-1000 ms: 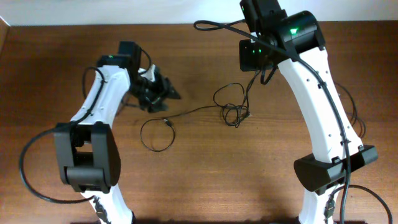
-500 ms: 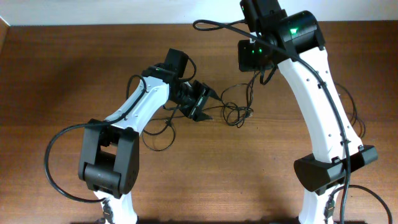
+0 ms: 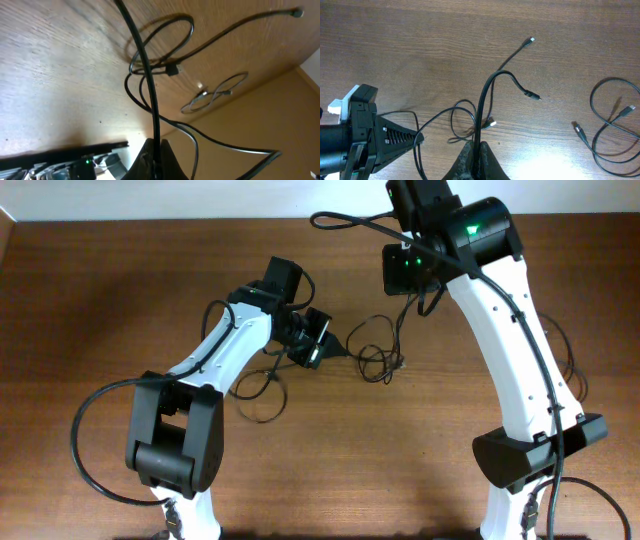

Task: Untangle cables

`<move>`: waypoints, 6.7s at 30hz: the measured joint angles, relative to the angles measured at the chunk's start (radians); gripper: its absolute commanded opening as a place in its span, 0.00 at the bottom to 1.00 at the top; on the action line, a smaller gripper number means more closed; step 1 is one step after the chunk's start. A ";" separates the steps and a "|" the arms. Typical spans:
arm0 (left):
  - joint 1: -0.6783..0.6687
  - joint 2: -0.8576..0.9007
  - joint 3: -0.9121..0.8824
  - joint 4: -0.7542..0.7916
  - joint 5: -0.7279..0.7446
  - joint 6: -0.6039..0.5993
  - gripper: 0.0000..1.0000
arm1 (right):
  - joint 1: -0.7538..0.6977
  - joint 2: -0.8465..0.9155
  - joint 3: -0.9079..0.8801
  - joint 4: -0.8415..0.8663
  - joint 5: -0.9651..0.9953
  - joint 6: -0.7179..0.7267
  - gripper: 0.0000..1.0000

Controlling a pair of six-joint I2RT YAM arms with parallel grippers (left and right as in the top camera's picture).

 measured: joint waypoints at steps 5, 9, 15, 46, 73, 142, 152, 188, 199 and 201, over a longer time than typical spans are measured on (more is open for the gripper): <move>0.000 0.000 0.000 -0.072 -0.212 0.136 0.00 | -0.005 0.000 0.000 0.000 -0.146 -0.010 0.04; 0.008 0.000 0.000 -0.267 -0.525 0.418 0.00 | -0.058 -0.003 0.001 0.000 -0.424 -0.064 0.04; 0.087 0.000 -0.002 -0.393 -0.890 0.591 0.00 | -0.256 -0.040 0.008 -0.045 -0.646 -0.088 0.04; 0.793 0.000 -0.003 -0.336 -0.397 0.856 0.00 | -0.540 -0.056 -0.113 -0.136 -0.583 -0.177 0.04; 0.692 0.000 -0.003 -0.317 -0.439 0.856 0.00 | -0.205 -0.060 -0.790 0.333 -0.553 -0.188 0.99; 0.590 -0.012 -0.270 -0.132 -0.426 0.933 0.00 | 0.484 0.227 -0.806 1.252 -0.451 0.105 0.49; 0.592 -0.042 -0.323 -0.082 -0.404 0.933 0.00 | 0.484 0.242 -0.806 1.139 -0.390 0.114 0.13; 0.594 -0.048 -0.334 -0.063 -0.397 0.932 0.00 | 0.068 -0.701 -0.745 0.845 -0.705 -0.175 0.04; 0.594 -0.050 -0.336 -0.059 -0.397 0.913 0.02 | -0.327 -0.924 -0.744 0.738 -1.116 -0.187 0.04; 0.595 -0.050 -0.338 -0.056 -0.396 0.897 0.01 | -0.431 -0.945 -0.744 0.681 -1.130 -0.187 0.04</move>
